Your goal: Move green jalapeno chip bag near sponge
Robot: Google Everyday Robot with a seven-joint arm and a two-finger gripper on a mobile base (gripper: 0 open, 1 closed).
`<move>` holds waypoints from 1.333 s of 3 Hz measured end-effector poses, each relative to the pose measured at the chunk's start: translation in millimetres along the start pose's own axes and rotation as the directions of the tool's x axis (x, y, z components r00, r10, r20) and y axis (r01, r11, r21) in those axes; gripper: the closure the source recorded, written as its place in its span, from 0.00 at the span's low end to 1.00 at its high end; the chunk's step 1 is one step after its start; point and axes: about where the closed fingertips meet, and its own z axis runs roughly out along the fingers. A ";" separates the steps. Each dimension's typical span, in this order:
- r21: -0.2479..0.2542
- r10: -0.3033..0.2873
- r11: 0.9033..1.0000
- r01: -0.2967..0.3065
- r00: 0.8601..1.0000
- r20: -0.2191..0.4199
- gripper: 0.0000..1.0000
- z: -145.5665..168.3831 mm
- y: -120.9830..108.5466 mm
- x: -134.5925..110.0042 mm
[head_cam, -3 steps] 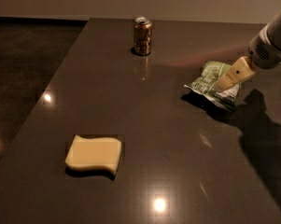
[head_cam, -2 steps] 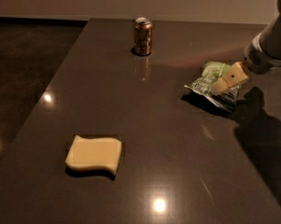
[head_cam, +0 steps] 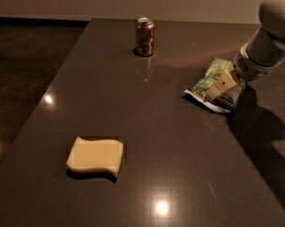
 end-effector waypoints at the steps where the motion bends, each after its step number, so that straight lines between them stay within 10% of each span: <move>1: -0.022 -0.005 1.000 0.004 1.000 -0.013 0.38 -1.3 14.9 -0.9; 3: -0.051 -0.128 0.990 0.130 0.991 0.046 0.92 -48.2 77.8 -11.4; 4: -0.085 -0.239 0.966 0.245 0.968 0.074 1.00 -70.9 123.7 -14.3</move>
Offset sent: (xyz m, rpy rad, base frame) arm -0.0280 0.0537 0.0352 0.0176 -0.0153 0.0781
